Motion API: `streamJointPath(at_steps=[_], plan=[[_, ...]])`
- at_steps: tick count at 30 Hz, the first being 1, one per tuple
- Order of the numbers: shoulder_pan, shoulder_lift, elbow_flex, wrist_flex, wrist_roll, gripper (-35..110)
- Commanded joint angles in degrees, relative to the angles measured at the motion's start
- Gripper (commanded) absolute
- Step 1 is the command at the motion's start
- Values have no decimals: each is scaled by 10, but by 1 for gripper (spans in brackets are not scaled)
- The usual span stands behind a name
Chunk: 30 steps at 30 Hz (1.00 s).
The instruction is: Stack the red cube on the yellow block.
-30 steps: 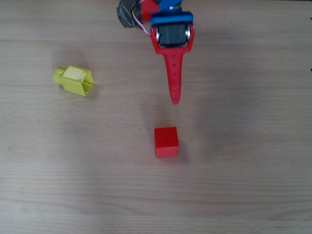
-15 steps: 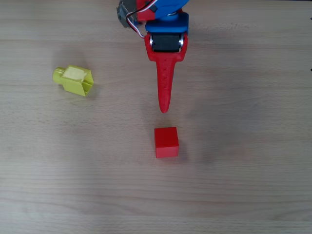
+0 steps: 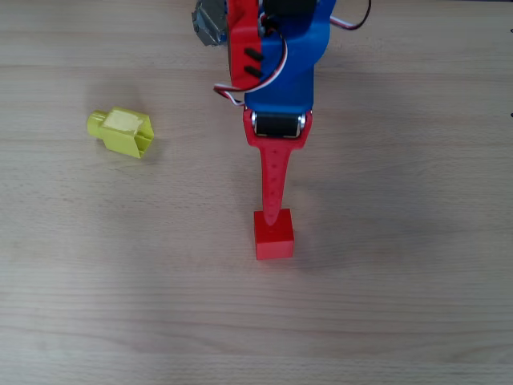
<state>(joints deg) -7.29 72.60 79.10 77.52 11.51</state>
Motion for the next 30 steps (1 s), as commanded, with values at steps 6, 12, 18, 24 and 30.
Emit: streamJointPath(at_steps=[6, 12, 18, 24, 30], plan=[[-14, -79, -143, 38, 7, 50], [-14, -97, -153, 25, 6, 50], [-11, -103, -140, -10, 8, 40], [-11, -99, -105, -62, 6, 27], [-14, -83, -69, -98, 6, 19]])
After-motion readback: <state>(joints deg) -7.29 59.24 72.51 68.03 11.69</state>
